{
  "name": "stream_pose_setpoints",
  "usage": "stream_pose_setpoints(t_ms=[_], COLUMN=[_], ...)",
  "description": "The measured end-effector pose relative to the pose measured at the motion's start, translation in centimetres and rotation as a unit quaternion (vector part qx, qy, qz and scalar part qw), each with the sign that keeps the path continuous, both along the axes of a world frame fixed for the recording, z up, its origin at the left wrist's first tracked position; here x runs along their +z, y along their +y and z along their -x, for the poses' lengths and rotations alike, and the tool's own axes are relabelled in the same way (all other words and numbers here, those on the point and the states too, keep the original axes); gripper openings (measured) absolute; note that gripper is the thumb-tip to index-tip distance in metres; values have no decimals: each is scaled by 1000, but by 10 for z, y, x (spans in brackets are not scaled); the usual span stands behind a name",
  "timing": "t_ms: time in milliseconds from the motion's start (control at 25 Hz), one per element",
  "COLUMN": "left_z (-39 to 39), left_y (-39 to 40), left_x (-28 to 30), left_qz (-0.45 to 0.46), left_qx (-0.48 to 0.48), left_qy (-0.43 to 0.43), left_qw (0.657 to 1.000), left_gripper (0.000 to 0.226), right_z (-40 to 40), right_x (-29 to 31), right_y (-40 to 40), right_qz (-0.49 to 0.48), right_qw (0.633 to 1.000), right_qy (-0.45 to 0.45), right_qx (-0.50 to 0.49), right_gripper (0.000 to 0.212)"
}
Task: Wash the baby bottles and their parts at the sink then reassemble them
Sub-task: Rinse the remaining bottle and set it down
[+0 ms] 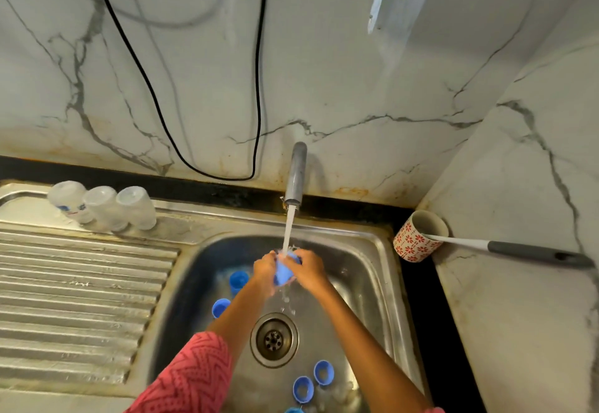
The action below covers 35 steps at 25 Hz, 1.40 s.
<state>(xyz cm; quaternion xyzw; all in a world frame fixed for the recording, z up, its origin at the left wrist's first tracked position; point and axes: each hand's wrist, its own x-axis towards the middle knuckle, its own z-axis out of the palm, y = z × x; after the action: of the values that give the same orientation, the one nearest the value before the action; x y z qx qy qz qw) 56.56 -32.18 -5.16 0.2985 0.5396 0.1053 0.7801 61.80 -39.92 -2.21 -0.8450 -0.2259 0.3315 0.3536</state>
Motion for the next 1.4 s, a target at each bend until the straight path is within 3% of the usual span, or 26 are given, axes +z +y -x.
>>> stream_pose_setpoints(t_ms=[120, 200, 280, 320, 360, 440, 480, 560, 640, 800, 920, 1000, 1080, 1280, 1400], left_z=[8, 7, 2, 3, 1, 12, 13, 14, 7, 20, 23, 20, 18, 27, 28], left_y=[-3, -16, -3, 5, 12, 28, 30, 14, 9, 23, 7, -3, -1, 2, 3], left_x=[5, 23, 37, 47, 45, 28, 28, 34, 35, 39, 38, 37, 33, 21, 27], left_qz=[-23, -66, -19, 93, -100, -59, 35, 34, -23, 1, 50, 64, 47, 0, 13], left_qx=[33, 35, 53, 122, -9, -143, -89, -47, -24, -52, -29, -17, -19, -50, -60], left_qy=[33, -82, -245, -227, -50, 84, -6, -70, -55, -45, -91, -131, -131, -160, -124], left_qw=[999, 994, 968, 962, 994, 984, 995, 996, 998, 998, 994, 989, 990, 986, 990], left_gripper=[23, 28, 35, 36, 39, 45, 46, 39, 36, 36, 44, 44, 42, 35, 35], right_z=[4, 20, 33, 33, 29, 15, 13, 17, 26, 21, 36, 55, 62, 56, 45], right_x=[8, 22, 33, 36, 41, 47, 48, 49, 43, 35, 21, 13, 8, 15, 13], right_y=[3, 16, 22, 17, 11, -2, -1, 13, 17, -16, -19, -10, -7, 2, 7], right_qz=[-22, 29, 29, 7, -6, 45, 64, 108, 116, 34, -152, -234, -276, -252, -208], right_qw=[996, 992, 982, 975, 965, 945, 943, 958, 961, 916, 965, 961, 947, 950, 968], right_qy=[-73, -113, -180, -194, -209, -234, -241, -231, -219, -323, -208, -137, -129, -153, -106], right_qx=[-54, -57, 49, 106, 157, 223, 220, 134, 120, 237, 42, -56, -106, -104, -95], right_gripper=[25, 30, 36, 36, 35, 32, 32, 35, 41, 29, 53, 67, 68, 69, 57])
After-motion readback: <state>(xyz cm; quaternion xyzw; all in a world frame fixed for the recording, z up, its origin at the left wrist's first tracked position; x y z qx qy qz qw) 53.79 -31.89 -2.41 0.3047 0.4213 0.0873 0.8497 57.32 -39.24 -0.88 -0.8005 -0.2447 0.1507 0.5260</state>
